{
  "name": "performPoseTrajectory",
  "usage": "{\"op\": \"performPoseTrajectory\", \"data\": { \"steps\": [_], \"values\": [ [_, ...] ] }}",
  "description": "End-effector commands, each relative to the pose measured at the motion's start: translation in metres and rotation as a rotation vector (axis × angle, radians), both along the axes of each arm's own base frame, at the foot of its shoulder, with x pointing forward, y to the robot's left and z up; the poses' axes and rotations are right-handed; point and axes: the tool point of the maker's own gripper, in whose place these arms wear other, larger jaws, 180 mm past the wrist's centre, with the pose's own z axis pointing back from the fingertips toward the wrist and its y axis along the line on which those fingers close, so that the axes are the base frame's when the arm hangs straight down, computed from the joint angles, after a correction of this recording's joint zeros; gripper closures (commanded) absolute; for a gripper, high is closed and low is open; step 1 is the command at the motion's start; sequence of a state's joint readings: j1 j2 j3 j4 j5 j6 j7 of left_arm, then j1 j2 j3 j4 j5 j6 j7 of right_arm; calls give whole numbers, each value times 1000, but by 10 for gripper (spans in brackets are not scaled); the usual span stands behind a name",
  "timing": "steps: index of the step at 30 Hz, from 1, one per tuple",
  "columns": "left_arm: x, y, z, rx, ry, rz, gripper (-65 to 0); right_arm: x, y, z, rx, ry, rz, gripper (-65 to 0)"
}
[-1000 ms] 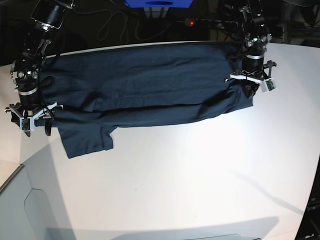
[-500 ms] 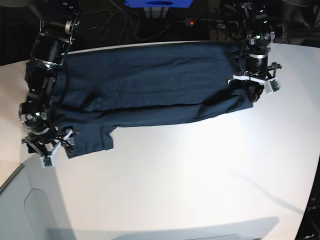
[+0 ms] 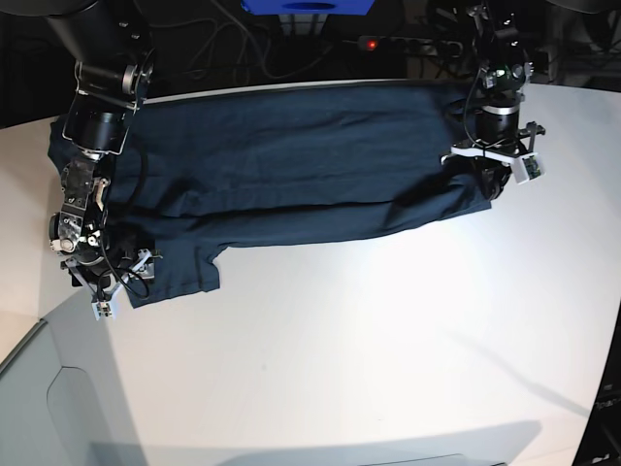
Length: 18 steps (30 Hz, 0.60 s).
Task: Fold the T-shirt properly
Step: 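Release the hem and move both grippers to the folded edge, then grasp the folded edge of the shirt with both grippers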
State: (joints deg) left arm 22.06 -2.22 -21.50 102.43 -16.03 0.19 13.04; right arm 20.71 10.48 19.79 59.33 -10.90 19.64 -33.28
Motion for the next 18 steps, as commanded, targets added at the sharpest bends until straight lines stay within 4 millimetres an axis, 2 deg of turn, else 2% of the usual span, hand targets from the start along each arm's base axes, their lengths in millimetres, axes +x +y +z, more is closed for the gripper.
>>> {"op": "performPoseTrajectory", "data": {
  "steps": [1,5,9,15,18],
  "values": [
    [5,3,13,17,-49,1,0,12,-6,16,-8,-50,-2,-367],
    [5,4,13,19,-46,0,0,9,-4,13,-5,-45,0,-148],
    [6,4,12,21,-45,-1,0,8,-4,12,-7,-37,-1,-8],
    [6,5,12,23,-45,-2,0,5,-6,10,-13,-33,-1,-2],
    [6,5,14,27,-47,-3,0,9,-10,31,-39,-93,-1,-2]
  ]
}}
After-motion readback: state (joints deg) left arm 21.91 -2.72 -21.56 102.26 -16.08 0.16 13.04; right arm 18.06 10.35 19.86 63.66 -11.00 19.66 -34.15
